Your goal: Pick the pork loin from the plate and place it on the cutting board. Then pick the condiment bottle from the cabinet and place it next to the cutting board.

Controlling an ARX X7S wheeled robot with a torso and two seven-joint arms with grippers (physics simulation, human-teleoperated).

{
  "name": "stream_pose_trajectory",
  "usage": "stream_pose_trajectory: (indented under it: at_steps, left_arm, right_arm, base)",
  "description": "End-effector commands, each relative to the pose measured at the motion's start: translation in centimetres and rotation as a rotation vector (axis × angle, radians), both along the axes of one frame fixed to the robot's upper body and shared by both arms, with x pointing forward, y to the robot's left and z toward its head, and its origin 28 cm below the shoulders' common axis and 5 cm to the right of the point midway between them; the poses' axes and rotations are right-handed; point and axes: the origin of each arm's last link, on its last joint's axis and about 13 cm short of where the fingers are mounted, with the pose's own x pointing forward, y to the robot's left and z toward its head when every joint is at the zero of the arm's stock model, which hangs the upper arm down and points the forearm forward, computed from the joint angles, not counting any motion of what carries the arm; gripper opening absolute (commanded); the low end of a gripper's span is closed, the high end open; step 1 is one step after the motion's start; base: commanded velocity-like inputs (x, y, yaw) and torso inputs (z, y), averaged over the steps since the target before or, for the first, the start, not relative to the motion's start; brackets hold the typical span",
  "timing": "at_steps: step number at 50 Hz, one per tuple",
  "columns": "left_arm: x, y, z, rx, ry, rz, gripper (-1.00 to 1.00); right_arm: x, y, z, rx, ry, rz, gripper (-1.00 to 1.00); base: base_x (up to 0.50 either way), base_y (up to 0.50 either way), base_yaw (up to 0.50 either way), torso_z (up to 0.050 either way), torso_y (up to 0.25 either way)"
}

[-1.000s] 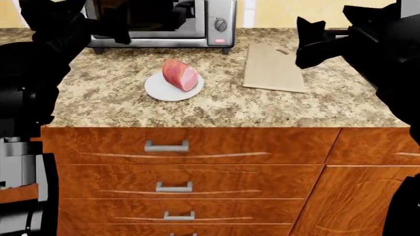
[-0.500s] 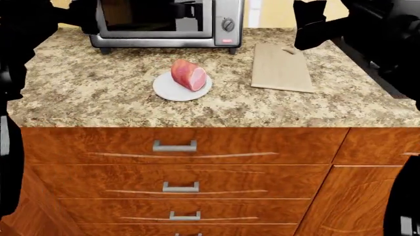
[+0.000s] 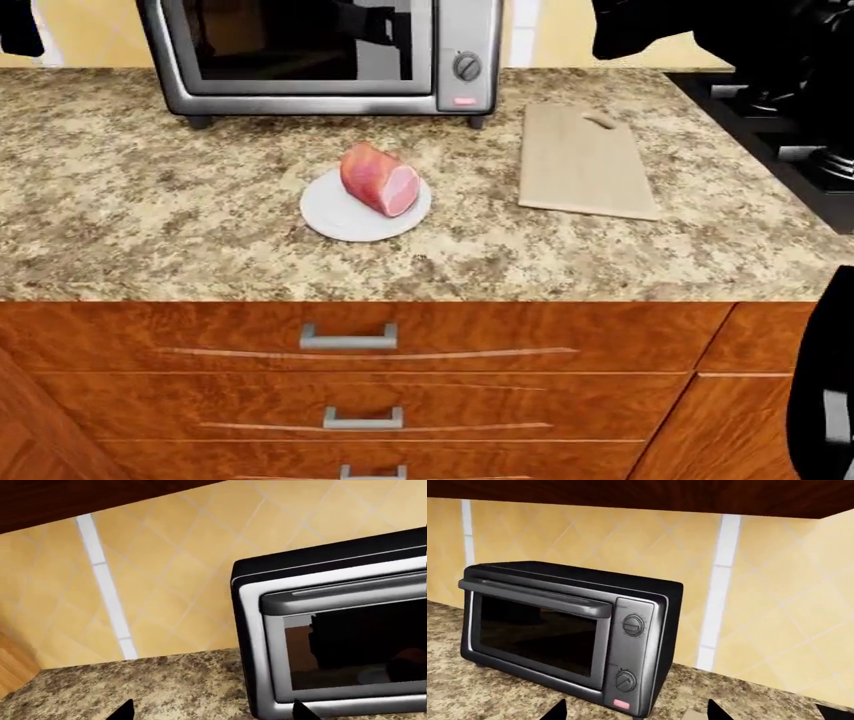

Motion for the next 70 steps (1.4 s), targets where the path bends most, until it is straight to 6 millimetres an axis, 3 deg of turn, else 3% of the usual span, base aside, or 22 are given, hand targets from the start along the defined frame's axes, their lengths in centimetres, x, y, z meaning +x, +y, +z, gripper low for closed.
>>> stream_pose_trajectory:
  at_steps: [1, 40, 45, 55, 62, 70]
  left_arm:
    - [-1.4, 1.8, 0.2, -0.027, -0.002, 0.121, 1.00]
    - [-1.4, 2.1, -1.0, -0.063, 0.007, 0.154, 1.00]
    - [-1.5, 2.3, -0.9, -0.068, 0.005, 0.152, 1.00]
    - [-1.5, 2.3, -1.2, -0.076, 0.008, 0.150, 1.00]
    - [-1.4, 2.3, -1.5, -0.080, 0.012, 0.150, 1.00]
    - [-1.4, 2.3, -1.8, -0.083, 0.019, 0.150, 1.00]
  right_arm:
    - [0.1, 0.1, 0.3, 0.001, 0.010, 0.008, 1.00]
    - [-4.1, 1.8, -1.6, 0.014, 0.044, 0.051, 1.00]
    - [-4.7, 2.6, -1.6, -0.083, 0.062, 0.085, 1.00]
    - [-6.9, 4.4, -0.6, -0.092, 0.160, 0.202, 1.00]
    - [-6.6, 5.4, -0.9, -0.126, 0.261, 0.255, 1.00]
    - [-5.0, 6.1, -1.4, -0.063, 0.257, 0.321, 1.00]
  base:
    - [0.32, 0.00, 0.00, 0.000, 0.000]
    - [0.29, 0.00, 0.00, 0.000, 0.001]
    - [0.00, 0.00, 0.00, 0.000, 0.000]
    - [0.00, 0.00, 0.00, 0.000, 0.001]
    - [0.00, 0.00, 0.00, 0.000, 0.000]
    - [0.00, 0.00, 0.00, 0.000, 0.000]
